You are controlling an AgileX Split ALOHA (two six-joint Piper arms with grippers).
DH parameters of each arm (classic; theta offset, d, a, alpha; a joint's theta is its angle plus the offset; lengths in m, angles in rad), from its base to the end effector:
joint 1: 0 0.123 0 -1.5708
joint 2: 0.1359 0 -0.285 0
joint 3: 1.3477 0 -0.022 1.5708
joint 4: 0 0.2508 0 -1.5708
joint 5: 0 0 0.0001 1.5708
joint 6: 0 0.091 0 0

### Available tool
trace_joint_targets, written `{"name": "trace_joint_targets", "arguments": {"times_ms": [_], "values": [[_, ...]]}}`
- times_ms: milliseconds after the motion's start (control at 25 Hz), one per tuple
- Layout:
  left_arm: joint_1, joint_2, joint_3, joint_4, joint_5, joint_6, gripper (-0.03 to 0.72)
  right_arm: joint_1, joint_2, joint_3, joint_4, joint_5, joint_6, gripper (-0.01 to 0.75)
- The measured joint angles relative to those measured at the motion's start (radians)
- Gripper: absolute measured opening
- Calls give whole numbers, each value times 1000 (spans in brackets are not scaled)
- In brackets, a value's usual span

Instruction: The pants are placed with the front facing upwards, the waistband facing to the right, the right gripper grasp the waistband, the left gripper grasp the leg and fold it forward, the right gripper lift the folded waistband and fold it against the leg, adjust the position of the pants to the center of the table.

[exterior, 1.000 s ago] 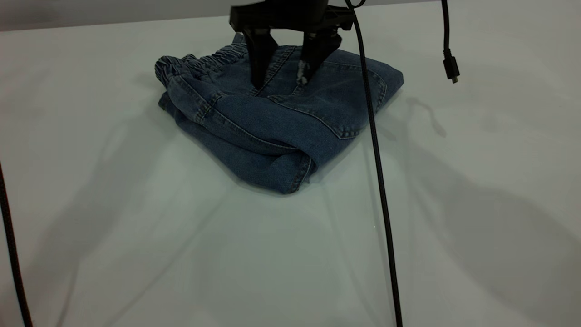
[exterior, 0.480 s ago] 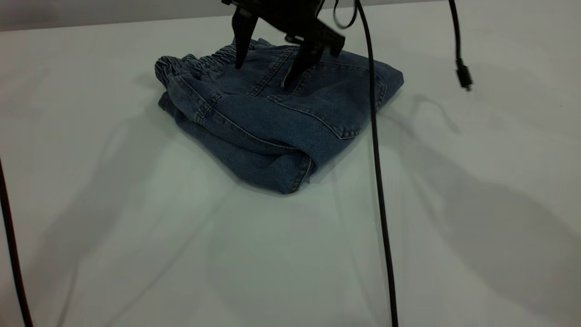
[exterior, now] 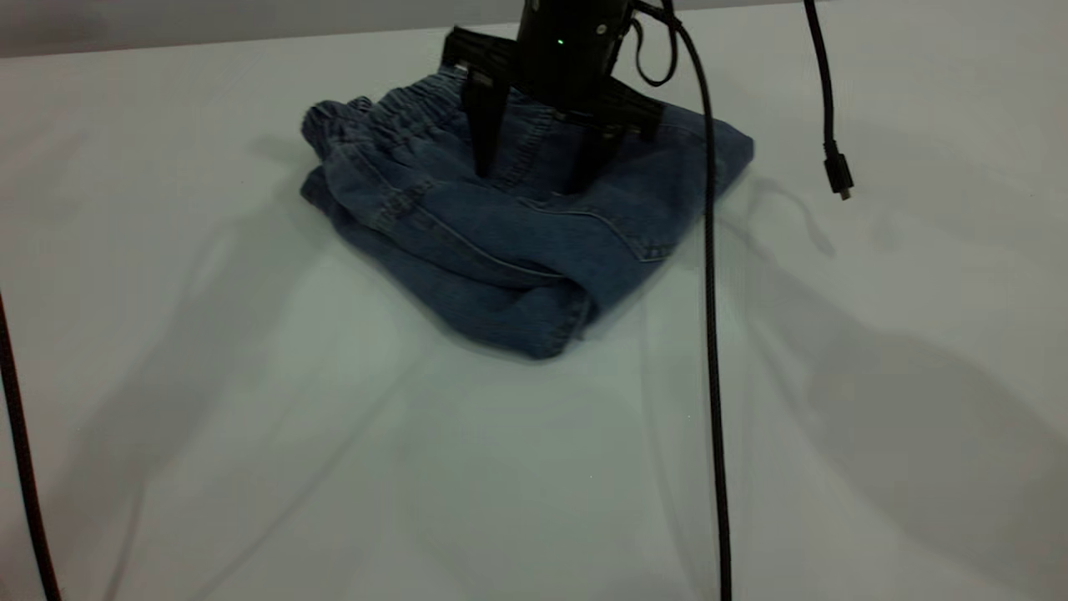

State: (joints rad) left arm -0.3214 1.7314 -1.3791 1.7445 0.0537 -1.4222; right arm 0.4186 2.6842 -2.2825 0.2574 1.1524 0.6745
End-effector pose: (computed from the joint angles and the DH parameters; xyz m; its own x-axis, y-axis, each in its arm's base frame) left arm 0.3991 -0.1277 0.3281 -0.1431 0.3813 -0.9133 0.3293 0.8886 0.3193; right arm 0.4719 0.2331 0.0685 -0.9402 0.3311 0.0801 0.3406 0.9075 0.2459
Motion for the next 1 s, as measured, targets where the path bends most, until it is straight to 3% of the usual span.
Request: {"name": "trace_joint_targets", "arguments": {"times_ms": [320, 800, 1000], "values": [[0, 0, 0, 0, 1, 0, 316, 11, -1, 0, -74, 67, -167, 501], [0, 0, 0, 0, 2, 1, 316, 122, -4, -10, -113, 77, -343, 501], [0, 0, 0, 0, -1, 1, 316, 133, -10, -10, -138, 72, -402, 501]]}}
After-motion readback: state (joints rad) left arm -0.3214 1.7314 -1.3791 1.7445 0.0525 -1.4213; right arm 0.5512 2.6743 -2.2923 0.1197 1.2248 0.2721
